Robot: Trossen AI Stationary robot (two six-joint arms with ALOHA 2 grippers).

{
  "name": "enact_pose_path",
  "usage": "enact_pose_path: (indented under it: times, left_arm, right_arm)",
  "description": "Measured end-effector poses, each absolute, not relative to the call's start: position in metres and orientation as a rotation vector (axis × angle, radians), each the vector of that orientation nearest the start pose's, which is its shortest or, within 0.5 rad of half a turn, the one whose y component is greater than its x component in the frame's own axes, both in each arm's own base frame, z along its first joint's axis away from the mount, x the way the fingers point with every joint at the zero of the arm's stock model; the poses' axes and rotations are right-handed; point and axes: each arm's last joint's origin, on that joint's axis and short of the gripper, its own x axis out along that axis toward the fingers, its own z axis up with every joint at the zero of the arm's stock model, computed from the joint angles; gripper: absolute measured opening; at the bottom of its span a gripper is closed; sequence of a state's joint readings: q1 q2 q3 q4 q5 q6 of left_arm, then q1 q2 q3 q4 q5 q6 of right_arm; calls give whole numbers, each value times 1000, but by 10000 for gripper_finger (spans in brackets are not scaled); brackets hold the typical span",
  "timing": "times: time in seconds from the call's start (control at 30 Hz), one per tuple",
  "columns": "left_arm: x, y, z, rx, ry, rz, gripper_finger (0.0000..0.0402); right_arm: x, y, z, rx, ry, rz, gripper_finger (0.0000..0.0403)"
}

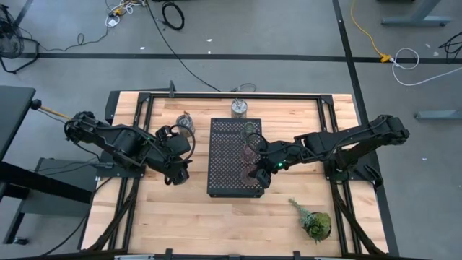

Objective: Pick & Place candle stick holders
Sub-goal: Put the pink glass candle holder on the shelf aligned with the pink glass candle holder

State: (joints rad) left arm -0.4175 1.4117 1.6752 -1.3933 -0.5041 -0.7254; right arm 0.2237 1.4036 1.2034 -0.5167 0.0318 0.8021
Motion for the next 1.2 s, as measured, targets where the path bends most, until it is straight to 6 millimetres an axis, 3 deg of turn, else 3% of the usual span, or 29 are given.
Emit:
enact_pose_path:
  times: [0.43,0.87,1.2]
  left_arm:
    - [224,-84,402,-161,908,426,238]
    - [224,-84,402,-160,909,421,238]
    - [224,-84,402,-159,909,420,238]
  right_arm:
    - [303,68,300,652,775,-99,197]
    - [303,62,299,669,792,-97,253]
    - [305,55,305,671,778,-80,256]
